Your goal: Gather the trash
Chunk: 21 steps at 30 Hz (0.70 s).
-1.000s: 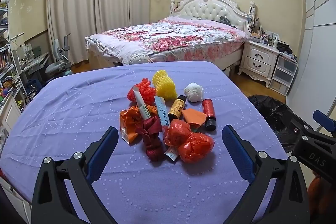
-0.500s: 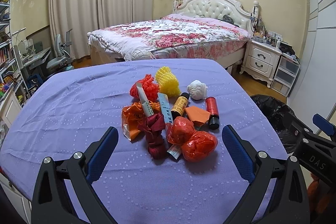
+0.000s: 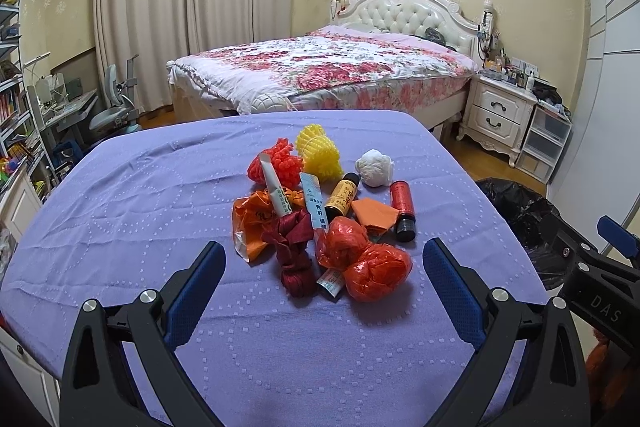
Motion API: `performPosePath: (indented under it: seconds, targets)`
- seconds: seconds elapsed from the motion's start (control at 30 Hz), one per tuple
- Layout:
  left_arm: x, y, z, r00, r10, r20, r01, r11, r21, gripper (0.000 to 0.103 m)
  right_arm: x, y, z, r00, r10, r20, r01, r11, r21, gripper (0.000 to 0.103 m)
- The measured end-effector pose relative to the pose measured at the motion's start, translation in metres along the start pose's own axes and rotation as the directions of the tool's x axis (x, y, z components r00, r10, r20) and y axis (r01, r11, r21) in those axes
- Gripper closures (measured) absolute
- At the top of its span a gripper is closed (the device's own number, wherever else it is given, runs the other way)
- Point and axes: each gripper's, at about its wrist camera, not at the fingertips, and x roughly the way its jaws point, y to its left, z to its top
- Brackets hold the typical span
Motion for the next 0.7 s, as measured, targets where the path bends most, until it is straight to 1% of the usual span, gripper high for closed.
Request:
performPosePath:
  seconds: [0.53, 0.7]
  targets:
    - [-0.0011, -0.0045, -0.006, 1.0, 0.001, -0.008, -0.001, 1.0, 0.008, 0.007, -0.0032, -0.0088, -0.0044, 1.0, -0.003, -0.007, 0.003, 1.0, 0.008, 0.004]
    - [0.0003, -0.0056, -0.0034, 1.0, 0.002, -0.009, -0.002, 1.0, 0.008, 0.007, -0.0017, -0.0089, -0.0047, 1.0, -0.005, -0.01, 0.005, 1.0, 0.007, 0.004]
